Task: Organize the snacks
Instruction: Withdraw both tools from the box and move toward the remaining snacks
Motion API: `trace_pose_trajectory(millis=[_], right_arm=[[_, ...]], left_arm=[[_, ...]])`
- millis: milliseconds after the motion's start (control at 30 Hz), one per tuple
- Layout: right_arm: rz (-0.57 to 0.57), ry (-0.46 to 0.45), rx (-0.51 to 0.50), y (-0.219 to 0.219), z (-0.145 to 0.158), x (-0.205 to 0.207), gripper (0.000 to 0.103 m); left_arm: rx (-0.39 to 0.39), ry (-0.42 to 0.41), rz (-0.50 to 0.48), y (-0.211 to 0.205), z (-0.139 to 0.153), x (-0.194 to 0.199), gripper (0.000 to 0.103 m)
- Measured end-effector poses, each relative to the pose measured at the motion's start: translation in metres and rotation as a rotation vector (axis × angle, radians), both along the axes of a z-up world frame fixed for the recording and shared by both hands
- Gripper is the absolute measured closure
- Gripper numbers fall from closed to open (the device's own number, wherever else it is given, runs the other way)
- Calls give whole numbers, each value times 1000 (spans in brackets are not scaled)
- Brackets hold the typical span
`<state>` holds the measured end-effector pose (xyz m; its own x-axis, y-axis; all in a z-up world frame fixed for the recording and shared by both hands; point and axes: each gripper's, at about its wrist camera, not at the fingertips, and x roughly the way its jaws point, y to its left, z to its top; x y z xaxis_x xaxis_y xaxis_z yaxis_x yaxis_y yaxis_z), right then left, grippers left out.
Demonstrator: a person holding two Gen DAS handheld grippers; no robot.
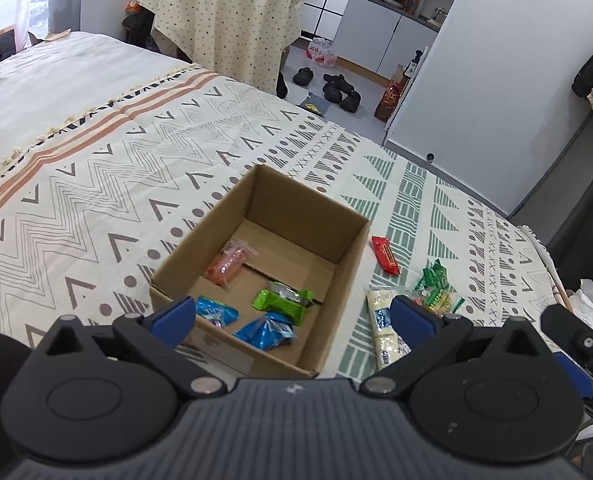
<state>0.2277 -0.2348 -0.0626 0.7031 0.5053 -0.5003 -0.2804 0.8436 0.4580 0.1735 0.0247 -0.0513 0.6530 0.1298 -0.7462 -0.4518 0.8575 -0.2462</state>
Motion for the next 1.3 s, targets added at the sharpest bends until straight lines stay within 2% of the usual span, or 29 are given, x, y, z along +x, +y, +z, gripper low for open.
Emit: trace_pose_trajectory(millis=[700,1067,1167,1300], right_arm=[[-100,41,61,-84,-6,5,0],[-171,140,101,-107,-39,24,1],[-178,161,111,-108,-45,28,4],[-187,192,109,-107,-54,36,14]], left_arm=[[-9,8,-56,-61,-12,24,0],[-64,21,-80,-75,-38,47,3],[-74,25,-92,-81,-45,55,3],[-88,24,-106,-85,-54,65,5]])
